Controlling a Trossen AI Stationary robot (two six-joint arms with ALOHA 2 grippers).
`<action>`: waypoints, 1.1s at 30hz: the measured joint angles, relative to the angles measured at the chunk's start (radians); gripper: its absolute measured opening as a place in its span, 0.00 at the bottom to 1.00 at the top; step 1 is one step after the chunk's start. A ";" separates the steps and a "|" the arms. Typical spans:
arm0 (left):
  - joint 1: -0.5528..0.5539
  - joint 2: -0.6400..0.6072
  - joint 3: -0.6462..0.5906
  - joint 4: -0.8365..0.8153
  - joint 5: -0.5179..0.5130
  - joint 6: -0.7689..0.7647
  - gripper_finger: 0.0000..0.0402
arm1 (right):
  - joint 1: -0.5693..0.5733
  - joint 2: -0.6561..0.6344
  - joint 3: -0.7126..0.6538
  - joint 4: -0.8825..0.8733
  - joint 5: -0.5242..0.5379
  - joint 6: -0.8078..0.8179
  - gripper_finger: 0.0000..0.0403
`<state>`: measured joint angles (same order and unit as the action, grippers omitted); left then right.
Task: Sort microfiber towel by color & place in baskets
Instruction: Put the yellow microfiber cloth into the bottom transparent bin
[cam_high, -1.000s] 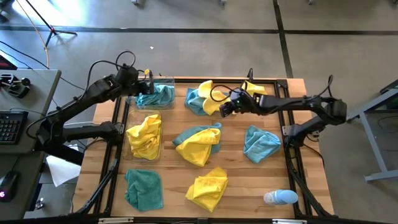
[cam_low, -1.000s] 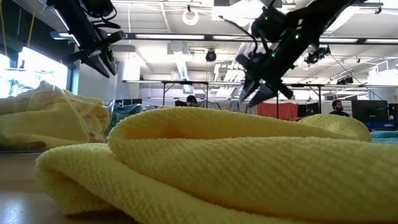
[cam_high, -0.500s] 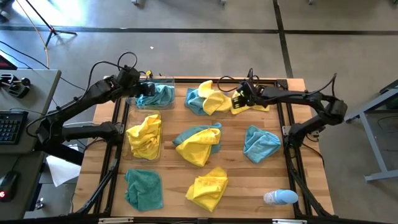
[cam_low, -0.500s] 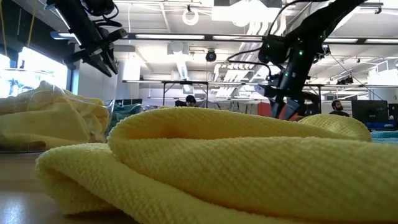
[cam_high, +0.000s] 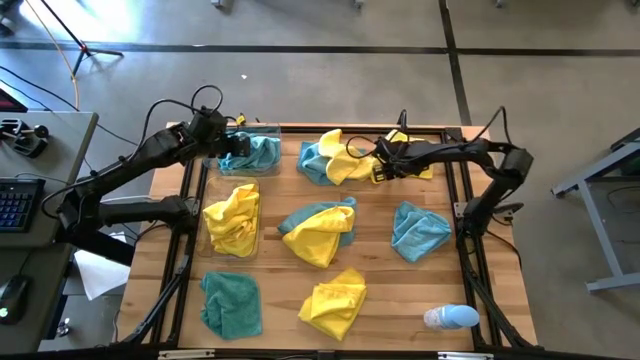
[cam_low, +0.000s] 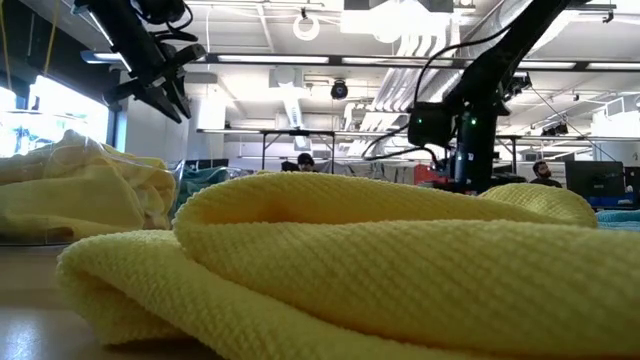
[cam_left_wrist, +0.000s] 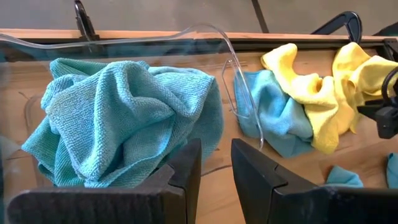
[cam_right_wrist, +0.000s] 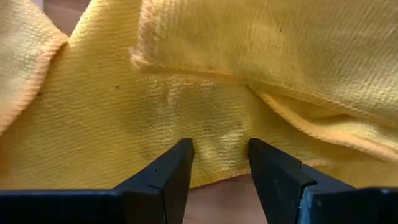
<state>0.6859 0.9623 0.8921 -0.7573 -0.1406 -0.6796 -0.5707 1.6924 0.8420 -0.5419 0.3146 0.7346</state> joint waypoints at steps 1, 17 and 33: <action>-0.003 0.000 0.000 0.000 0.000 0.000 0.19 | 0.001 0.019 0.002 0.000 0.000 0.001 0.40; -0.183 0.004 0.000 0.234 0.051 0.062 0.19 | 0.143 -0.243 -0.008 -0.117 0.055 -0.029 0.03; -0.547 0.293 0.212 0.536 -0.010 0.331 0.19 | 0.453 -0.685 -0.007 -0.145 0.068 -0.135 0.00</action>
<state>0.1385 1.2557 1.1038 -0.2214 -0.1508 -0.3485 -0.1173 1.0078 0.8349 -0.6869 0.3821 0.5993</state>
